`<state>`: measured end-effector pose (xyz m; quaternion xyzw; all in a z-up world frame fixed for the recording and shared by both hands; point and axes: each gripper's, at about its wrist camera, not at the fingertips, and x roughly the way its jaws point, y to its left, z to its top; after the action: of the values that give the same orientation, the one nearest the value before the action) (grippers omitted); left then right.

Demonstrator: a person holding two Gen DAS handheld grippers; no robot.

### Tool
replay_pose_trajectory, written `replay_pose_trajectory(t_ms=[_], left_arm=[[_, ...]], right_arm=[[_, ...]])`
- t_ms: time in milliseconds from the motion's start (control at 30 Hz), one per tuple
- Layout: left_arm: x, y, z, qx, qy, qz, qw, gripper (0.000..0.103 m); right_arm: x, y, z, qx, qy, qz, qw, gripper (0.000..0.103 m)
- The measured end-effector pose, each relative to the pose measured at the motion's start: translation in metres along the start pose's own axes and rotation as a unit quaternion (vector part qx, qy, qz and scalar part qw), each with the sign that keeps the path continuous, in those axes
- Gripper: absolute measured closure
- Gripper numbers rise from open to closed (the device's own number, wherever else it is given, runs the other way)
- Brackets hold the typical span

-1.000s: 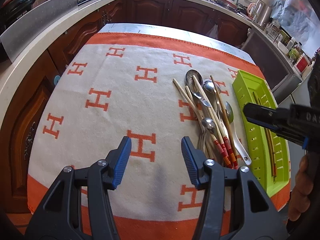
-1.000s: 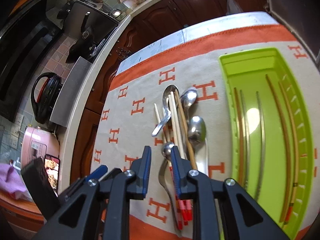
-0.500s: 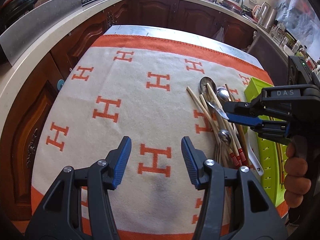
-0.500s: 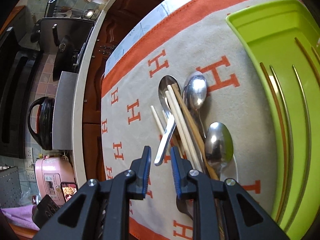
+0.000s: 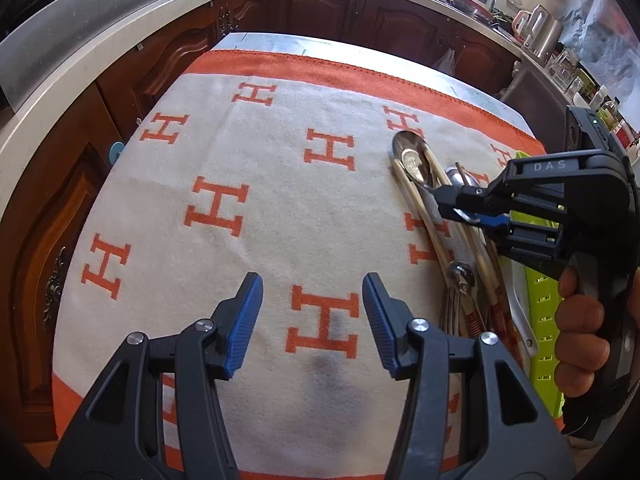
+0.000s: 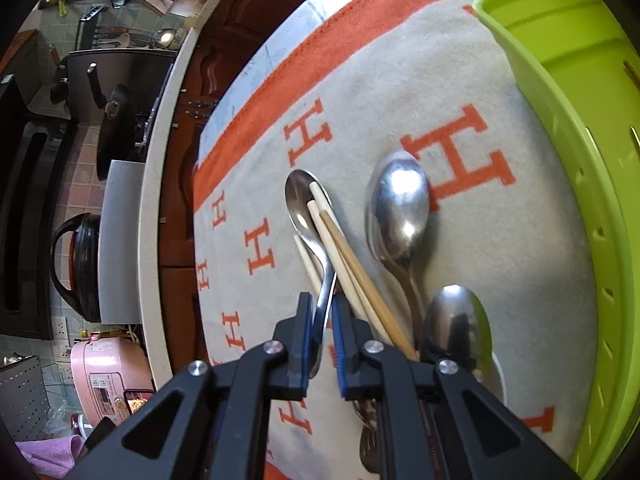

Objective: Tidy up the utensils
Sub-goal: 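Lift the steel spoon into the green tray and open the right tool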

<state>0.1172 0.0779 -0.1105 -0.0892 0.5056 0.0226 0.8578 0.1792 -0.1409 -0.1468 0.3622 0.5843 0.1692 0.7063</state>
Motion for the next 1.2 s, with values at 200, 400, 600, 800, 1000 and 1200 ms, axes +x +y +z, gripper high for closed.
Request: replay_pose_trajectory(t_ms=[200, 400, 600, 800, 1000, 1200], left_arm=[[0.002, 0.004, 0.001, -0.005, 0.001, 0.001, 1.0, 0.054], [0.001, 0.004, 0.0, -0.003, 0.0, 0.002, 1.0, 0.054], [0.0, 0.0, -0.001, 0.002, -0.001, 0.001, 1.0, 0.054], [-0.007, -0.006, -0.005, 0.011, -0.003, -0.004, 0.9999, 0.054], [-0.017, -0.015, -0.014, 0.024, -0.005, -0.017, 0.9995, 0.054], [-0.023, -0.036, -0.032, 0.053, 0.0, -0.027, 0.9983, 0.054]], right_arm=[[0.003, 0.009, 0.004, -0.007, -0.002, 0.04, 0.999, 0.098], [0.008, 0.016, 0.003, 0.021, 0.022, 0.117, 0.993, 0.099], [0.003, 0.03, -0.006, 0.006, 0.029, 0.139, 0.99, 0.099], [-0.037, 0.037, -0.02, -0.023, -0.005, 0.145, 0.989, 0.1], [-0.094, 0.006, -0.037, -0.021, -0.071, 0.11, 0.991, 0.1], [-0.154, -0.047, -0.055, 0.029, -0.149, 0.057, 0.987, 0.099]])
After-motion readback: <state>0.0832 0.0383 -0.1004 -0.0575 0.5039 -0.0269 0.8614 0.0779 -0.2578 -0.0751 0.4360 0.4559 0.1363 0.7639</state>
